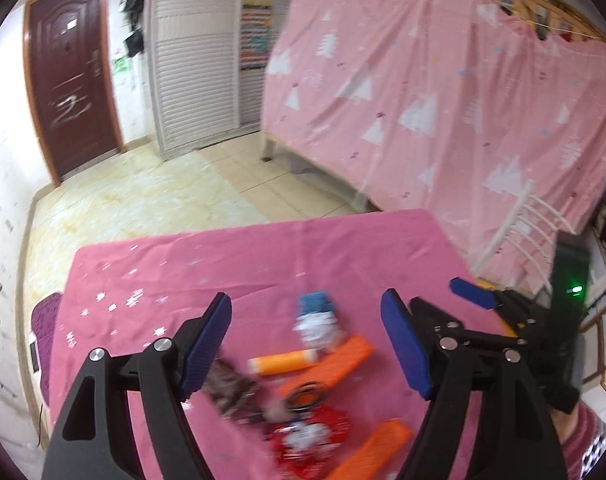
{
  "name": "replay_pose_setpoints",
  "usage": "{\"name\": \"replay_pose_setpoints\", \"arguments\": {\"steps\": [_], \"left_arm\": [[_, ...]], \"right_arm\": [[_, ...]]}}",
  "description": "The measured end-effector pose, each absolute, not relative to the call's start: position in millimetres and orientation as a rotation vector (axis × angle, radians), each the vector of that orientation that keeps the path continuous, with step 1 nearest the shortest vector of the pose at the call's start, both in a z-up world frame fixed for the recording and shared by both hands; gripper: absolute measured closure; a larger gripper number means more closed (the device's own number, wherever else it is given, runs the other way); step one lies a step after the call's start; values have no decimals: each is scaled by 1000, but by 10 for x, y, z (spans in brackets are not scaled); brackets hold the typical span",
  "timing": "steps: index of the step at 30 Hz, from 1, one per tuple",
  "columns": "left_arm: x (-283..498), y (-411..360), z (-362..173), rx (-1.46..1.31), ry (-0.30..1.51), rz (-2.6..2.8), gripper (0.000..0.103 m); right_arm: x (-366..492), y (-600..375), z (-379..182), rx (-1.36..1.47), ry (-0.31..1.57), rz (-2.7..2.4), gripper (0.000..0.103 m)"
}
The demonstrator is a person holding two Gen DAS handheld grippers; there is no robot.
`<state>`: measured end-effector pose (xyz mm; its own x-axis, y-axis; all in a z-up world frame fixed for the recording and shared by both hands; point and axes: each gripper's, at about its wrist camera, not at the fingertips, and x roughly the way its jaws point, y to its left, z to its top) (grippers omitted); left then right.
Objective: Collect trash
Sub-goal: 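Open both tools over the bin and move them back over the table, then grasp the brown snack wrapper with the left tool while the right tool grasps the Hello Kitty bag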
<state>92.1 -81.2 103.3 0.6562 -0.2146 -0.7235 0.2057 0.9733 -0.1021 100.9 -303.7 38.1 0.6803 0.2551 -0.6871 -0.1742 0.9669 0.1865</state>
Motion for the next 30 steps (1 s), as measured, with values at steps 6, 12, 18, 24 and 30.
{"name": "replay_pose_setpoints", "arguments": {"steps": [6, 12, 18, 24, 30], "left_arm": [[983, -417, 827, -31, 859, -180, 32], [1066, -200, 609, -16, 899, -130, 32], [1146, -84, 389, -7, 948, -97, 32], [1198, -120, 216, 13, 988, -98, 32], [1201, -169, 82, 33, 1023, -105, 33]], "right_arm": [[1107, -2722, 379, 73, 805, 278, 34], [1226, -2492, 341, 46, 830, 294, 35], [1322, -2413, 312, 38, 842, 279, 34], [1405, -2405, 318, 54, 844, 258, 34], [1374, -2397, 340, 46, 836, 271, 34]]}}
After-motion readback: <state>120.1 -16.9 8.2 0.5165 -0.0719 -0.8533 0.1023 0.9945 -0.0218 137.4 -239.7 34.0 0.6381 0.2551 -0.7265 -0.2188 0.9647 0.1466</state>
